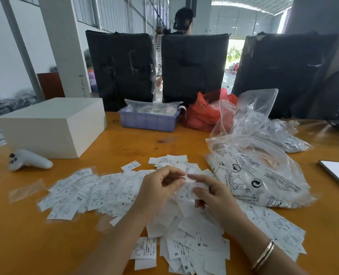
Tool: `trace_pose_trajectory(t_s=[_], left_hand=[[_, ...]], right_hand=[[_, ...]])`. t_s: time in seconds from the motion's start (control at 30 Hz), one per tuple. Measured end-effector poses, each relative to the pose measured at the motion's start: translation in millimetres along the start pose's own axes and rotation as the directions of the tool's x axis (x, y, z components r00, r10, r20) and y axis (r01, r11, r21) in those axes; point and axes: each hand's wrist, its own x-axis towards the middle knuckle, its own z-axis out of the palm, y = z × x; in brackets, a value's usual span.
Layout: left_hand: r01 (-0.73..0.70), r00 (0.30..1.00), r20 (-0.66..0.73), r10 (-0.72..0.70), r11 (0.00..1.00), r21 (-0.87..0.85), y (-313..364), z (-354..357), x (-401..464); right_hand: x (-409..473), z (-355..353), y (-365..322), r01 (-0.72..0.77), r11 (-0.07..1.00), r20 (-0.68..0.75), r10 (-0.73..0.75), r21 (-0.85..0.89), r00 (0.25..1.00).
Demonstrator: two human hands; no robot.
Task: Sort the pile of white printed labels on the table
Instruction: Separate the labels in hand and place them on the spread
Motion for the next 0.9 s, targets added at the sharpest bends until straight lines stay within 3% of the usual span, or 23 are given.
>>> trace_pose_trajectory(t_s=[0.17,0.3,0.6,0.73,0.77,0.83,0.9], left_hand=[[0.118,0.986,0.115,-0.117,0.993,-0.005,1,2,0],[0.130,0.992,0.014,-0.129,0.990,-0.057,0,3,2],[0.131,0.988,-0.079,-0.133,0.991,-0.037,-2,1,4],[0.143,0.984,-0.107,-0.145,0.989,-0.031,-2,0,6],[0.156,0.978,-0.138,-0.156,0.988,-0.011,-2,-2,6],[0.197,0.956,-0.233,-0.176,0.978,0.066,-5,-7,7],[0.242,0.939,-0.294,-0.179,0.951,0.192,-9,-14,8]], right_hand=[[3,0,3,0.050,0.998,-0.095,-0.053,-0.034,0.994],[3,1,5,0.065,0.988,-0.169,-0.088,-0.137,0.982],[-5,19,-3,0.131,0.917,0.078,-0.110,-0.376,0.991],[-4,13,-6,0.237,0.845,0.147,-0.189,-0.479,0.971],[-3,8,-7,0.231,0.827,0.089,-0.216,-0.512,0.972],[6,-6,-14,0.188,0.838,-0.155,-0.306,-0.512,0.939],[19,-27,-21,0.197,0.825,-0.358,-0.428,-0.530,0.830]])
